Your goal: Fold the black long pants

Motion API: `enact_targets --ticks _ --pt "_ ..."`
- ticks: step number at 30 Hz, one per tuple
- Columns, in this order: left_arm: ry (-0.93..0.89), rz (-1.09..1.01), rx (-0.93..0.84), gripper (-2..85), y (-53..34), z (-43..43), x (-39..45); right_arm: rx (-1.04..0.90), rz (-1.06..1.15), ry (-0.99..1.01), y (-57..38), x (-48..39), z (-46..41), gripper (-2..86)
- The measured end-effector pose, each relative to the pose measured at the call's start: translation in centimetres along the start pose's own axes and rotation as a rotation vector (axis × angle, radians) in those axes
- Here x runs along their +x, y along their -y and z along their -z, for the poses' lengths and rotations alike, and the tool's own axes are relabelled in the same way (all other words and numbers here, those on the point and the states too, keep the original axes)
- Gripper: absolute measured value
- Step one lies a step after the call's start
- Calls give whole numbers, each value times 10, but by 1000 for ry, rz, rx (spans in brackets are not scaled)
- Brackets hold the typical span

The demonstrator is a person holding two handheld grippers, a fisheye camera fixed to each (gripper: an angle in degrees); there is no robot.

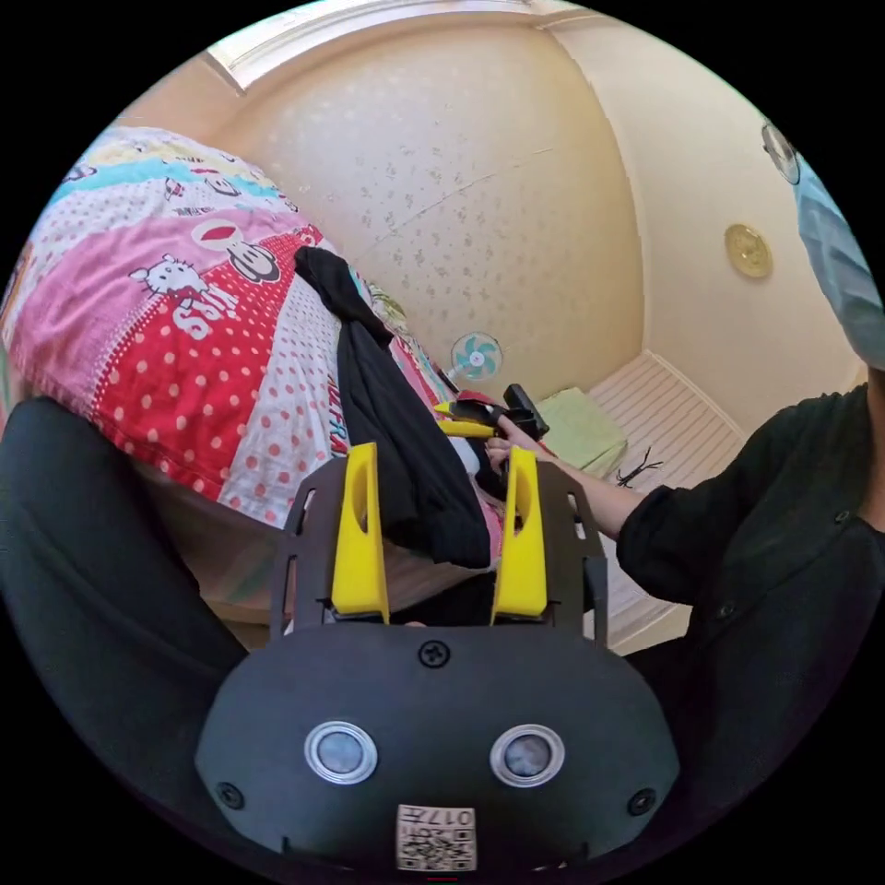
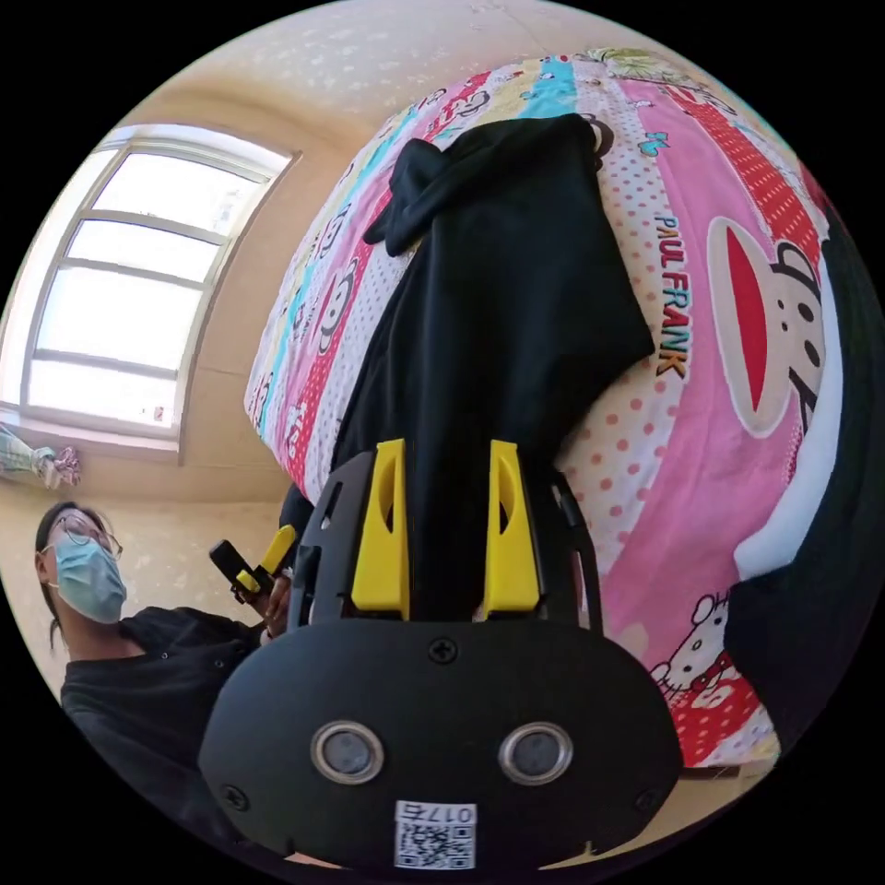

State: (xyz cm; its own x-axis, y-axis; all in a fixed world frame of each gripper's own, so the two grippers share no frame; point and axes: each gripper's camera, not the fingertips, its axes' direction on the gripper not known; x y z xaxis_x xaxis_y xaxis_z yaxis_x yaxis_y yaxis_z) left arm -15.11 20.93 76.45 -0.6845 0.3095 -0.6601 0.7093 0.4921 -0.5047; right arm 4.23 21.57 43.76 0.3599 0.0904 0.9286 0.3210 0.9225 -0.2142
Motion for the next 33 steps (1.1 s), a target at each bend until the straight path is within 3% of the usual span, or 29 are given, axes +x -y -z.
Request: enact_targets --ticks 3,5,9,13,15,19,23,27,33 --pt "23 -29 -137 177 0 -36 8 116 50 23 -77 -40 -1 127" --pt "71 -81 -129 165 -1 -42 18 170 159 -1 -128 -96 -17 132" --pt "141 -17 -44 158 -6 -48 7 -1 256 -116 -161 -172 -77 155" --pt "80 136 -138 164 -10 -81 -24 -63 472 -459 -198 -213 -146 161" --pt "80 150 -234 154 -9 -112 -29 -66 540 -558 -208 -222 -164 155" --pt "166 123 -257 93 -14 -131 -25 -125 664 -820 -221 -241 -199 134" --pt "155 139 -248 60 -19 -143 -28 -102 674 -912 -225 -243 -204 94" --pt "172 61 -255 51 -20 -148 -13 49 548 -733 -212 -243 -137 69" --pt "89 9 -255 47 -26 -145 1 300 516 -136 -174 -225 -9 65"
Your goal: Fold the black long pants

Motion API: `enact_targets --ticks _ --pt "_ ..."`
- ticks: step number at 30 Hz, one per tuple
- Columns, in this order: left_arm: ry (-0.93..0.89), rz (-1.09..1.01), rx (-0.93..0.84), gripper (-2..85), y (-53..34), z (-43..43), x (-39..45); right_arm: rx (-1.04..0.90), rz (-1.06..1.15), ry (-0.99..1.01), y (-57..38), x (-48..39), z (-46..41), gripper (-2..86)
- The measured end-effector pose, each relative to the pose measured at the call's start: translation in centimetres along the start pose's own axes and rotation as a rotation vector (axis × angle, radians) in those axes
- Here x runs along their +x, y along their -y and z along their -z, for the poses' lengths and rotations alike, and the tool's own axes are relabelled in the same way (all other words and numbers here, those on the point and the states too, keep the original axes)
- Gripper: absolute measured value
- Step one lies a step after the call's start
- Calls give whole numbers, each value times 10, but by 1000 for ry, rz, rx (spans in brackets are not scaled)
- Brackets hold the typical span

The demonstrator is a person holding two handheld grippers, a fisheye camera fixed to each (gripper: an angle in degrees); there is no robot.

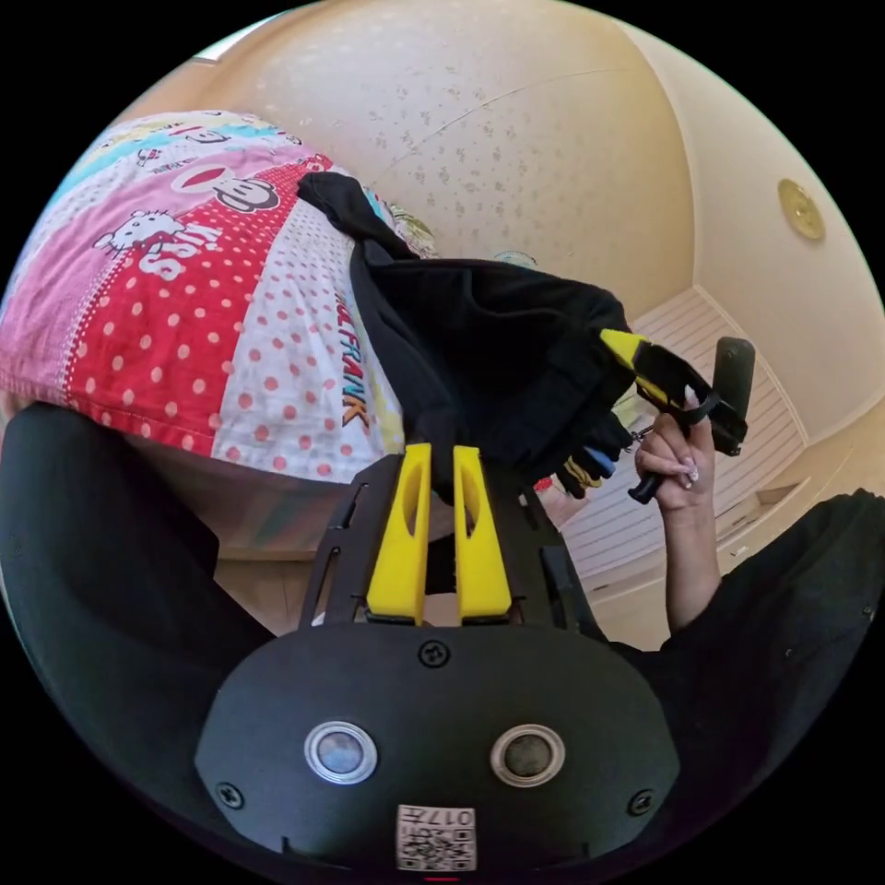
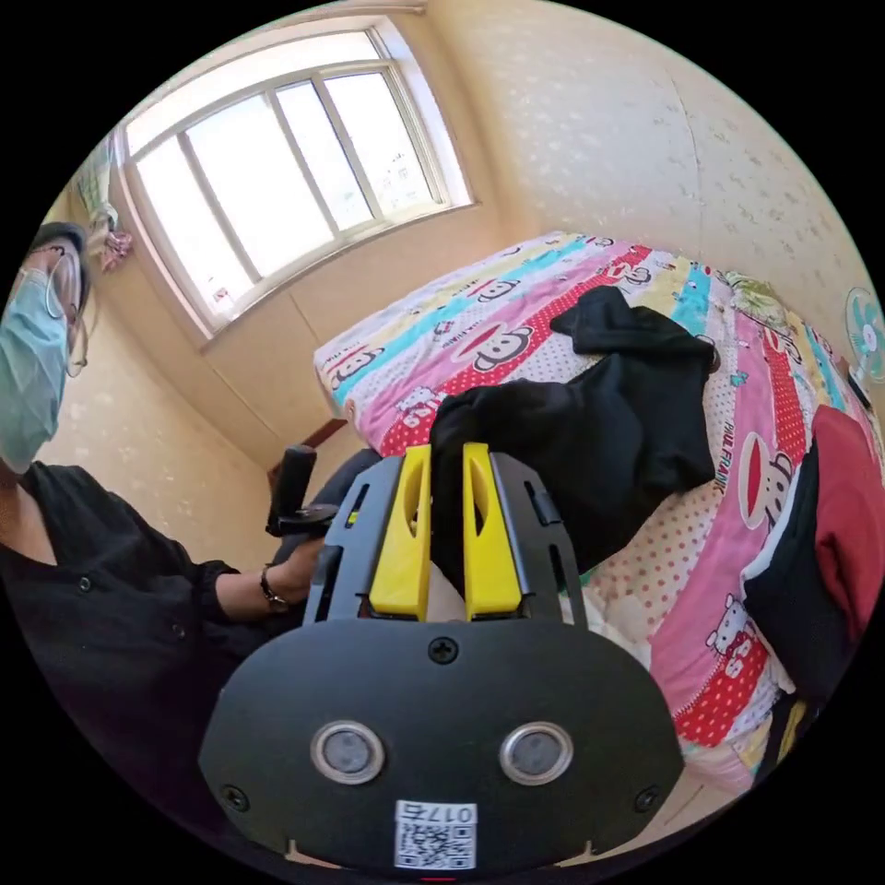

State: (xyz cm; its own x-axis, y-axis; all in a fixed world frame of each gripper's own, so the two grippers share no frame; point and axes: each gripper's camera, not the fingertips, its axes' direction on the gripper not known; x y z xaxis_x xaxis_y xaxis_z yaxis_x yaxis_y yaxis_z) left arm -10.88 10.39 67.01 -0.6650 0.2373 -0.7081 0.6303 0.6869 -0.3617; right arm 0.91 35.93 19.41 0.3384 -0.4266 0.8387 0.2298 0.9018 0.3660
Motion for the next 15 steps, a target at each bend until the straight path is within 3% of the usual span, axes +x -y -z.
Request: enact_targets --ticks 3,5,7,9,11,15 --pt "-63 -9 18 49 -3 4 1 -9 86 233 12 16 -11 71" --pt "-123 26 41 56 -3 6 -7 -201 132 345 9 32 -65 84" --pt "-194 108 80 86 -5 6 -22 -376 41 422 0 57 -108 100" --pt "-280 258 64 129 -8 -5 -49 -338 -36 527 -9 82 -111 110" --pt "-371 280 96 158 -8 -9 -56 -198 -92 584 -15 111 -79 111" --pt "-456 213 223 208 -7 -5 -51 -65 -240 388 -27 154 -26 140"
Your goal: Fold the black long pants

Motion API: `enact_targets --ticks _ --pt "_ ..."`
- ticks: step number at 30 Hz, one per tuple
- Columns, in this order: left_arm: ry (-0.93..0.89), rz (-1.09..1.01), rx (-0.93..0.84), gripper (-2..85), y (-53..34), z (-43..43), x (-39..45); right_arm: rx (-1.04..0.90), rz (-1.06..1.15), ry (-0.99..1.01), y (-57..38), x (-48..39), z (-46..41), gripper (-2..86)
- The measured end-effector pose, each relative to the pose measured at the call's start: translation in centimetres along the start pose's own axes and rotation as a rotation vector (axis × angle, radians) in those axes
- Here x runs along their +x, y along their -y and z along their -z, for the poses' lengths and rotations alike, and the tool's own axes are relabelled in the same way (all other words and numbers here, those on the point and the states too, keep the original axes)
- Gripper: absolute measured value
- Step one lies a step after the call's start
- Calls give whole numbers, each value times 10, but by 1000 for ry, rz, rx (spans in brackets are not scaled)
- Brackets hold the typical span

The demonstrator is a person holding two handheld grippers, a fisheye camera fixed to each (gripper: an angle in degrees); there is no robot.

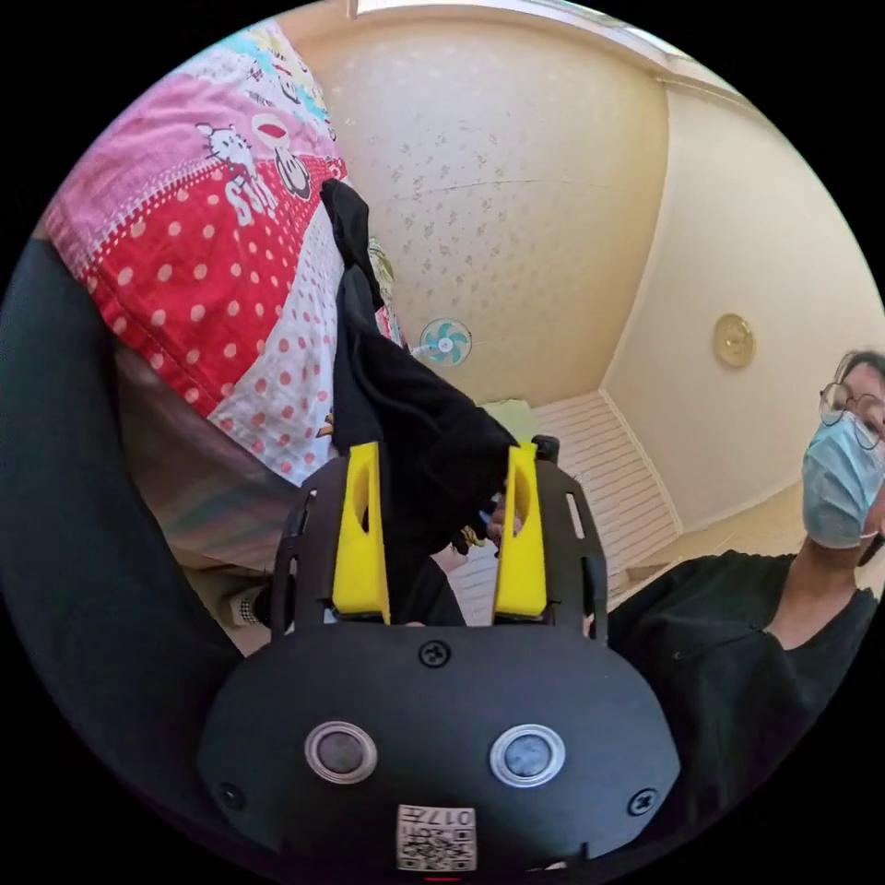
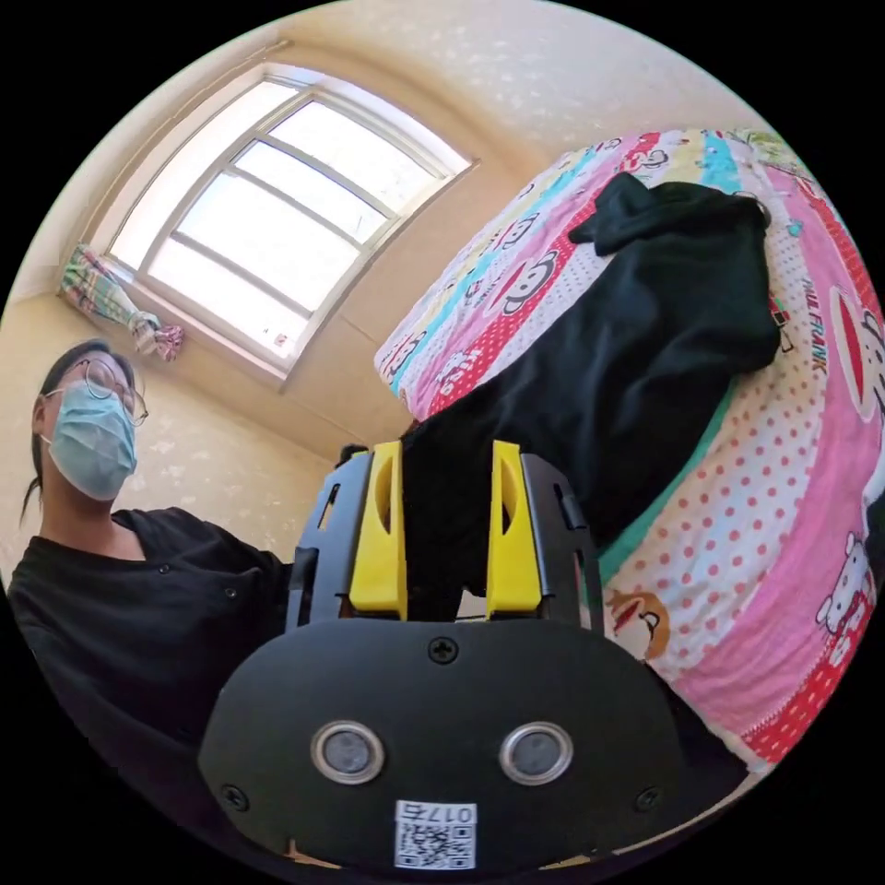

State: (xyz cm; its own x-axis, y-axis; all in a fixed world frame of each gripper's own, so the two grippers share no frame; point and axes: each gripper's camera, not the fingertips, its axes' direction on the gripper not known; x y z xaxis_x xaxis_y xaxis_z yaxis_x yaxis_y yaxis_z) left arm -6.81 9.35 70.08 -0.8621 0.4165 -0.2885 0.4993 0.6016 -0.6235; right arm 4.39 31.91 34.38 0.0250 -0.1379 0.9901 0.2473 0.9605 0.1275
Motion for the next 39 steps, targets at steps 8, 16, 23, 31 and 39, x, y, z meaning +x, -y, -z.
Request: enact_targets --ticks 8,16,23,31,39 --pt "192 103 -78 292 3 -44 -14 28 -361 -103 -55 87 2 201" --pt "251 260 -350 198 3 -124 -61 126 -525 324 -80 148 -37 197" --pt "88 264 -297 102 -3 -135 -25 224 -437 496 -54 124 18 134" --pt "2 281 -306 73 96 -186 64 109 -463 513 121 122 115 107" --pt "57 -283 -277 54 156 -225 288 290 1 131 197 -64 267 88"
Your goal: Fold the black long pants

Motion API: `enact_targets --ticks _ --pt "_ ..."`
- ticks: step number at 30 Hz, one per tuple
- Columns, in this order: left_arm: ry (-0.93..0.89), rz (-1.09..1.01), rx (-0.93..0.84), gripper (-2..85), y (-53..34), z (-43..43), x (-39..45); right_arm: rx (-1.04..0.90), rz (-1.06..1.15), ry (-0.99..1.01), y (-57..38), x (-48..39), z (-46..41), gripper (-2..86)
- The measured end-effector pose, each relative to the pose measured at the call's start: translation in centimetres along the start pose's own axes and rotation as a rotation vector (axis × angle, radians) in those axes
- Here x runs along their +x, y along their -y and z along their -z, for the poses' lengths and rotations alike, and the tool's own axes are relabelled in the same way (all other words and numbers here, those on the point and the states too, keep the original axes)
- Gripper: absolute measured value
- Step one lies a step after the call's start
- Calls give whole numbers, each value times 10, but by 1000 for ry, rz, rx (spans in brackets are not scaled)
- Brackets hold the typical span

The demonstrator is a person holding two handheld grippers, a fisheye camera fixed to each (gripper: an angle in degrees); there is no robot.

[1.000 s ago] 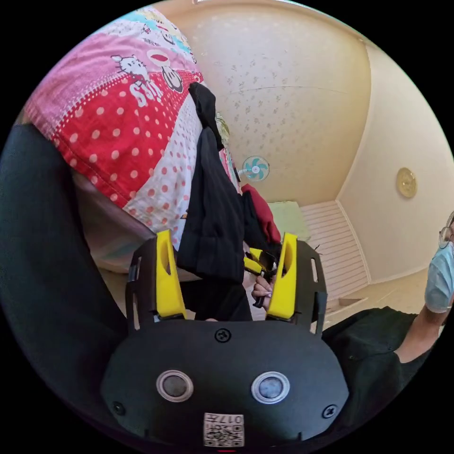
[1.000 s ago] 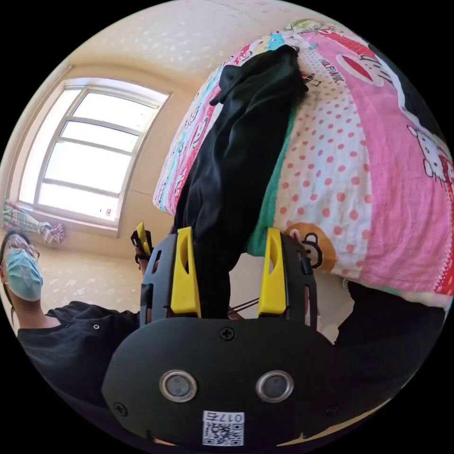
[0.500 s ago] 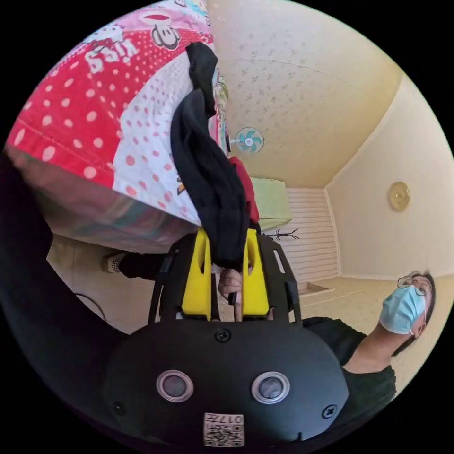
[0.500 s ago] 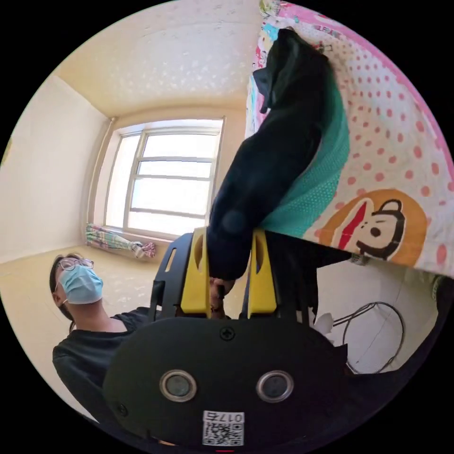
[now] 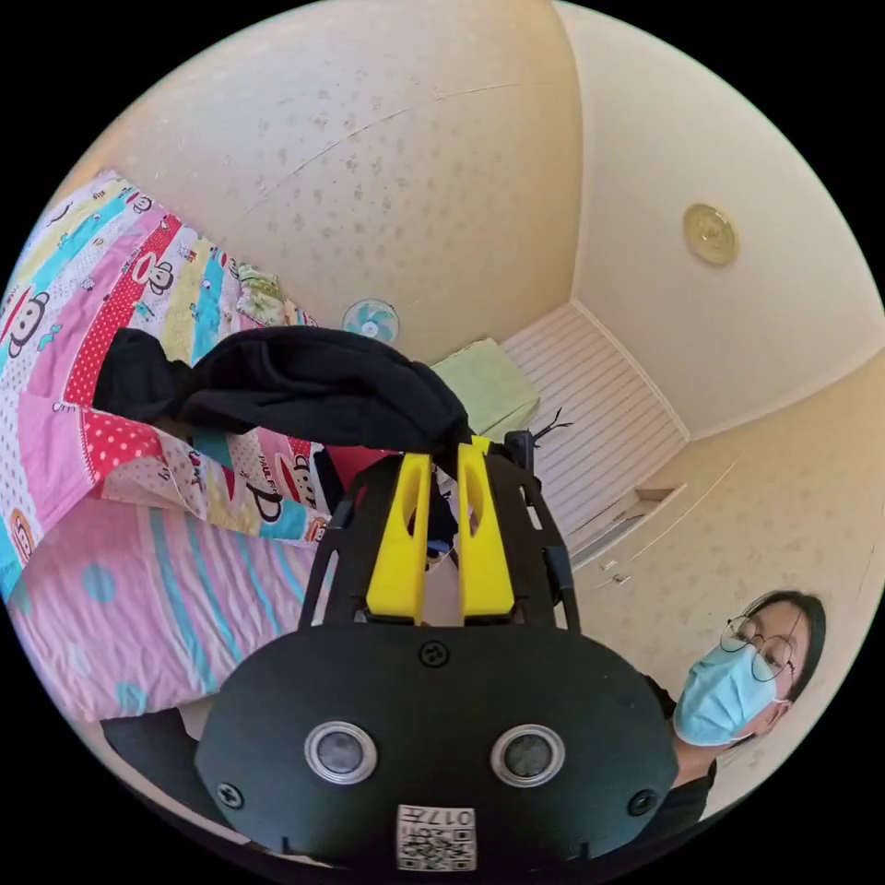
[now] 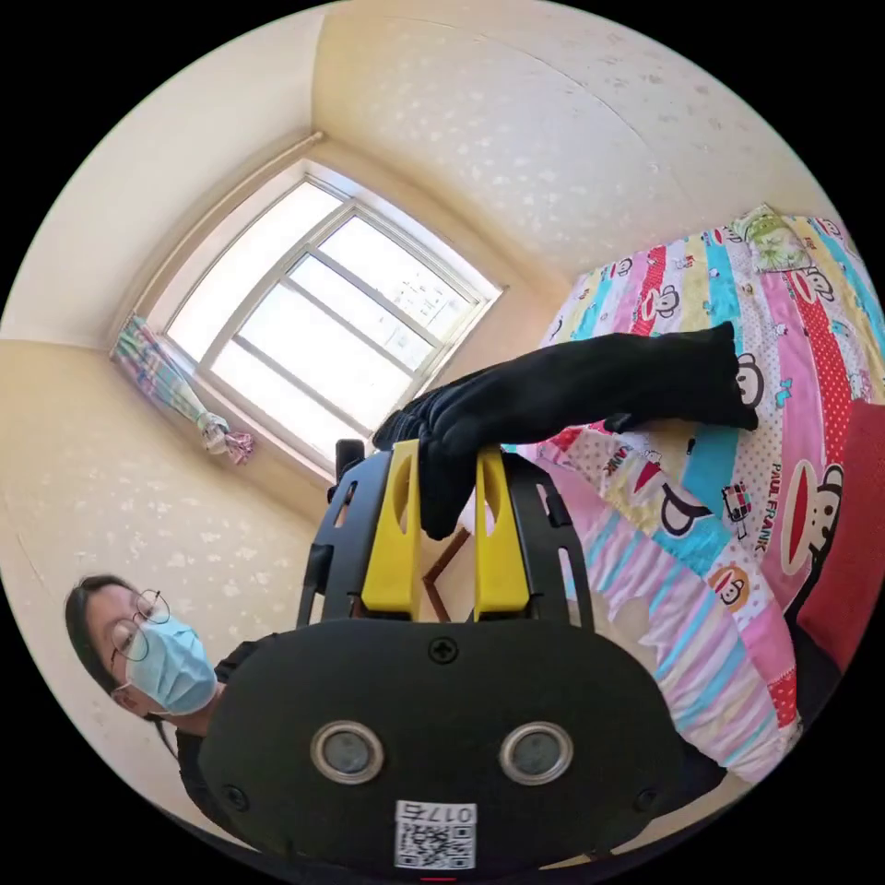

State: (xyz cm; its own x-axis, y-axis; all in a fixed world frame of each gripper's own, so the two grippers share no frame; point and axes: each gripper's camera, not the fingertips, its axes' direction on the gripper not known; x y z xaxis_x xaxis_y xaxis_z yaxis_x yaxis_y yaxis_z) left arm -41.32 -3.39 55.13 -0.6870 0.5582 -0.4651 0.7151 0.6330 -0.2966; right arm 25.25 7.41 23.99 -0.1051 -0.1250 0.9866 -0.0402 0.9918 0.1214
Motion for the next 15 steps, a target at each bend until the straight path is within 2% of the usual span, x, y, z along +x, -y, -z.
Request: enact_targets --ticks 2,7,10,12,15 --pt "-21 -56 14 54 -35 5 11 -33 49 114 -40 5 -1 88" --pt "4 -31 -74 55 -157 8 -13 -154 -83 250 -158 69 -32 87" --pt "90 123 -170 53 -226 0 -59 -198 -262 242 -231 133 -58 86" --pt "151 323 -250 44 -270 -10 -107 -222 -443 243 -278 179 -75 86" --pt "87 414 -253 34 -303 1 -132 -172 -599 410 -337 217 -85 87"
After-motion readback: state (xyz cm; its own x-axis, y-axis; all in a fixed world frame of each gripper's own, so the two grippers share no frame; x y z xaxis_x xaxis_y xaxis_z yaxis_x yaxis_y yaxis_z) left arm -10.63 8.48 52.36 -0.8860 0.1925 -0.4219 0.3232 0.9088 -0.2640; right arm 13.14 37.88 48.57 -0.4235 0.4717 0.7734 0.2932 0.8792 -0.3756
